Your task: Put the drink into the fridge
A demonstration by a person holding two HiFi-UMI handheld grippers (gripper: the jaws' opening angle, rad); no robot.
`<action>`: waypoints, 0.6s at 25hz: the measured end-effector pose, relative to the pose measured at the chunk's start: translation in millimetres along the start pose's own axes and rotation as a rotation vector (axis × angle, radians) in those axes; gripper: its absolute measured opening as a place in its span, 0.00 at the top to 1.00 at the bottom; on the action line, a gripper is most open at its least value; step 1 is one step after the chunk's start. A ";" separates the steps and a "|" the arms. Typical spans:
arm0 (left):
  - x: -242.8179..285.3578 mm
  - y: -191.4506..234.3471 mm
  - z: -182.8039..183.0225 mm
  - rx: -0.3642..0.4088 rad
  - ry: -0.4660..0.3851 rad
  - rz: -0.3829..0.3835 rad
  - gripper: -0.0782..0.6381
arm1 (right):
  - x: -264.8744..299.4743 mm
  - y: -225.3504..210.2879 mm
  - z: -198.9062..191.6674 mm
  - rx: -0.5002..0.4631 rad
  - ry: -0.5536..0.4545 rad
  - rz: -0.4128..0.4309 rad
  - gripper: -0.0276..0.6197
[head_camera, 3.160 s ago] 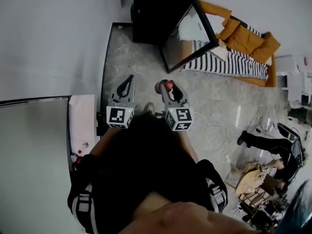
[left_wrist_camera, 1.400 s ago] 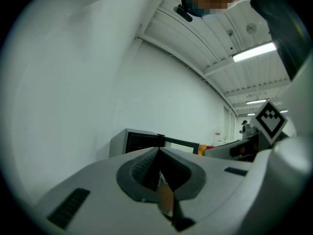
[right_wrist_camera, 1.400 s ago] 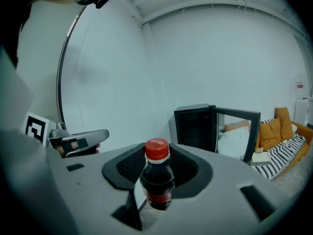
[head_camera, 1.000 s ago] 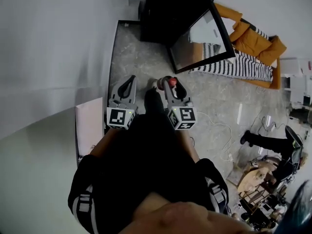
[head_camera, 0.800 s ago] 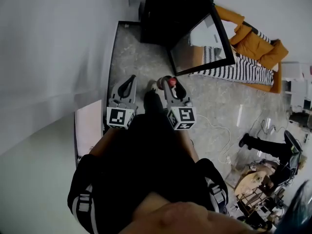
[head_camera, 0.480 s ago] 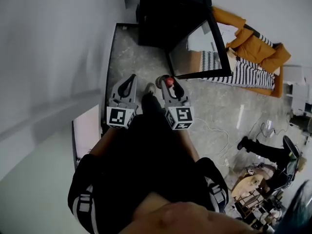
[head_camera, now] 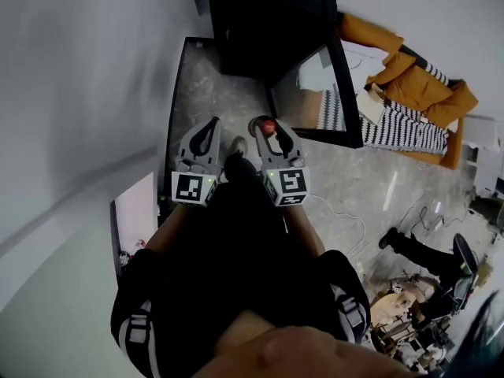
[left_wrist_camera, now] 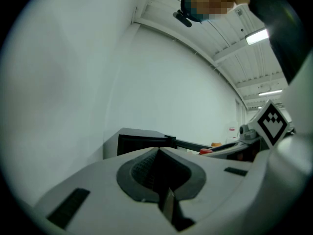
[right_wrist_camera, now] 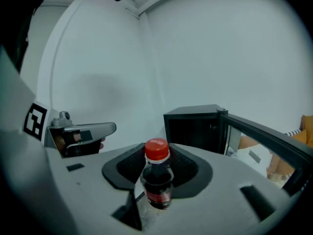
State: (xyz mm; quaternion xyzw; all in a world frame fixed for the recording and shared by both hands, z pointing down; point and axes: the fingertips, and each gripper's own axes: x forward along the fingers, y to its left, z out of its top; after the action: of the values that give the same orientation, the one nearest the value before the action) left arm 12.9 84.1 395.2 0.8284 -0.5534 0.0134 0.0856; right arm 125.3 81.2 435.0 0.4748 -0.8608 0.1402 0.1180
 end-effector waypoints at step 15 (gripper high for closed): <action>38.2 -5.5 -5.1 0.037 0.053 0.004 0.88 | 34.1 -41.7 0.7 0.019 0.008 0.022 0.74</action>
State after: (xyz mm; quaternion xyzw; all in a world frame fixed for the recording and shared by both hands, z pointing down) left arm 33.1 52.0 403.9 0.8282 -0.5521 0.0459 0.0849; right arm 142.9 33.0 451.3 0.4659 -0.8641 0.1515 0.1155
